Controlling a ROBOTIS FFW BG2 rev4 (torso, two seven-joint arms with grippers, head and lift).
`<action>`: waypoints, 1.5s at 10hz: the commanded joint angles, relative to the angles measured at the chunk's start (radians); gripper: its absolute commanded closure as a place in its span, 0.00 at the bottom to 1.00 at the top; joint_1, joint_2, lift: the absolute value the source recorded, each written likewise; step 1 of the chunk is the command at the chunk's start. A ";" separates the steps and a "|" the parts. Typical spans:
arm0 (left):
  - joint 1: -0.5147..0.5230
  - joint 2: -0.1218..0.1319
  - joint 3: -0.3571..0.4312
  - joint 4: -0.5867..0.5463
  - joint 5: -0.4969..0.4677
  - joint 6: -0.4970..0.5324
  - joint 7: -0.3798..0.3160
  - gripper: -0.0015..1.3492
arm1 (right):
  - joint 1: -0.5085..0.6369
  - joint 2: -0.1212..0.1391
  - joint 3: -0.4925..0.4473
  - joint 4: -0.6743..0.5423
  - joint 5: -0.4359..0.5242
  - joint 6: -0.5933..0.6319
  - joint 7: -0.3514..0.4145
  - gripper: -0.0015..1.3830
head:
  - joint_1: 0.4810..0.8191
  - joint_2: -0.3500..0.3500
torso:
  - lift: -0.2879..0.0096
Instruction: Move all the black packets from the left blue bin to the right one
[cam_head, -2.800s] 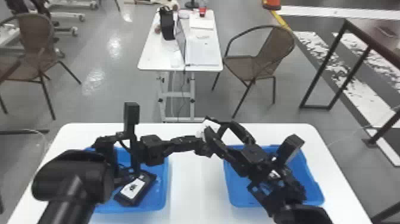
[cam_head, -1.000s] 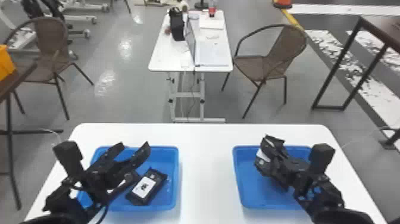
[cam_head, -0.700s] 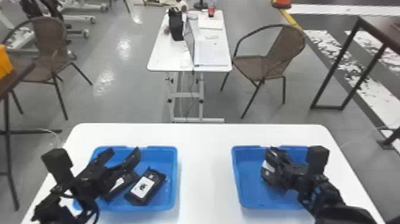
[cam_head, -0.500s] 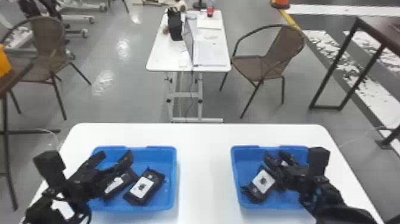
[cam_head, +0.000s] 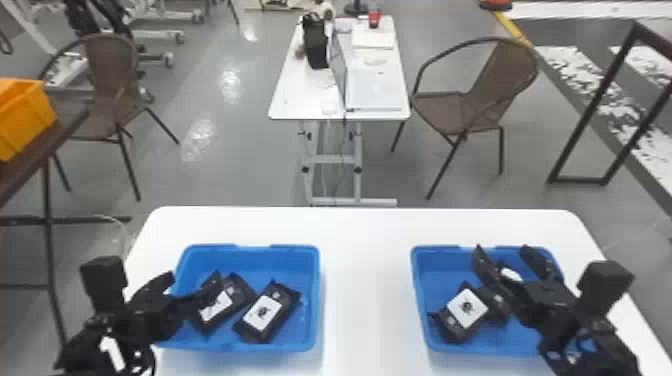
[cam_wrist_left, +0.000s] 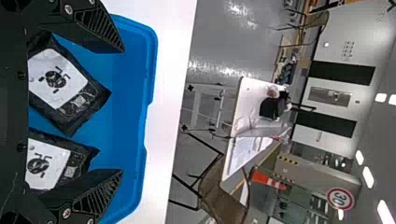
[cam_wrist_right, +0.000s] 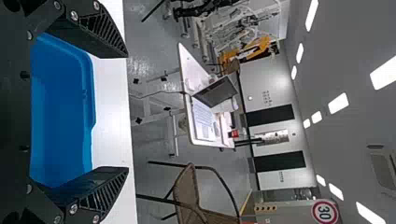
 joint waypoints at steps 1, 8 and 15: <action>-0.040 0.028 -0.007 0.027 -0.085 0.044 -0.027 0.10 | 0.068 0.008 0.021 -0.095 -0.049 -0.009 0.001 0.12 | 0.63 0.57 | 0.97; -0.351 0.113 -0.119 0.418 -0.677 0.027 -0.333 0.10 | 0.107 0.017 0.108 -0.139 -0.156 -0.032 0.001 0.12 | 0.63 0.68 | 0.97; -0.486 0.123 -0.234 0.681 -0.959 0.033 -0.423 0.11 | 0.103 0.017 0.120 -0.110 -0.191 -0.035 0.002 0.12 | 0.63 0.67 | 0.97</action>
